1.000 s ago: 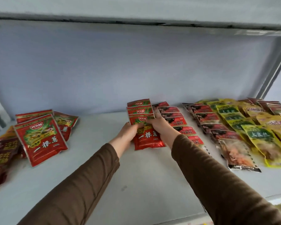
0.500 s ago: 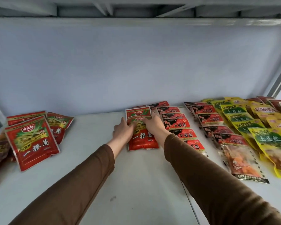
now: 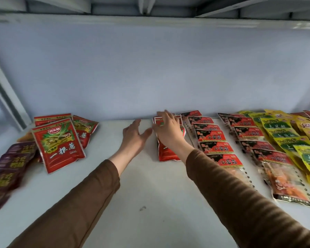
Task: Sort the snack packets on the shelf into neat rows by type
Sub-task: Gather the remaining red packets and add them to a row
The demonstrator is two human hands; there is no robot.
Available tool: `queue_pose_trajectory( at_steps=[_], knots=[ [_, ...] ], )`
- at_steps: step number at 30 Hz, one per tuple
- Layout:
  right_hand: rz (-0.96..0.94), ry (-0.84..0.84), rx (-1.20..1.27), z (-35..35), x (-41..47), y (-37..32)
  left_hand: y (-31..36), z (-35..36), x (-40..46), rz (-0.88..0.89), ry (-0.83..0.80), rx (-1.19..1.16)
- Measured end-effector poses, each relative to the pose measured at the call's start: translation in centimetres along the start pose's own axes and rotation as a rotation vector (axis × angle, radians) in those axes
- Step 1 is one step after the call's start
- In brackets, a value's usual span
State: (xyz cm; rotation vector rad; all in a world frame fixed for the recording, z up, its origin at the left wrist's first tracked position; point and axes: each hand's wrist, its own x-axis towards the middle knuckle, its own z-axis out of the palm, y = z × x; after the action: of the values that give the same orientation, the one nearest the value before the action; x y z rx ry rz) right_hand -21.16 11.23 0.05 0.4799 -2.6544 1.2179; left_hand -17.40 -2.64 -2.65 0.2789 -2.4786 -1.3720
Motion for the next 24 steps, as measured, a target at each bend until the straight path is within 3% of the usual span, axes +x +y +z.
queue_pose_trajectory(
  at_steps=[7, 12, 21, 24],
  knots=[
    [-0.126, -0.114, 0.128, 5.7, -1.9, -7.5, -3.9, -9.9, -3.4, 0.086, 0.109, 0.095],
    [-0.126, -0.15, 0.218, 12.0, -2.8, -12.4, -6.4, -17.3, -5.9, 0.036, 0.147, -0.08],
    [-0.01, -0.257, -0.17, 22.5, -3.9, -17.4, -12.4, -27.6, -7.6, 0.057, 0.19, -0.19],
    [0.109, -0.25, -0.11, 23.0, -3.5, -17.9, -13.8, -29.4, -7.7, 0.035, 0.169, -0.224]
  ],
)
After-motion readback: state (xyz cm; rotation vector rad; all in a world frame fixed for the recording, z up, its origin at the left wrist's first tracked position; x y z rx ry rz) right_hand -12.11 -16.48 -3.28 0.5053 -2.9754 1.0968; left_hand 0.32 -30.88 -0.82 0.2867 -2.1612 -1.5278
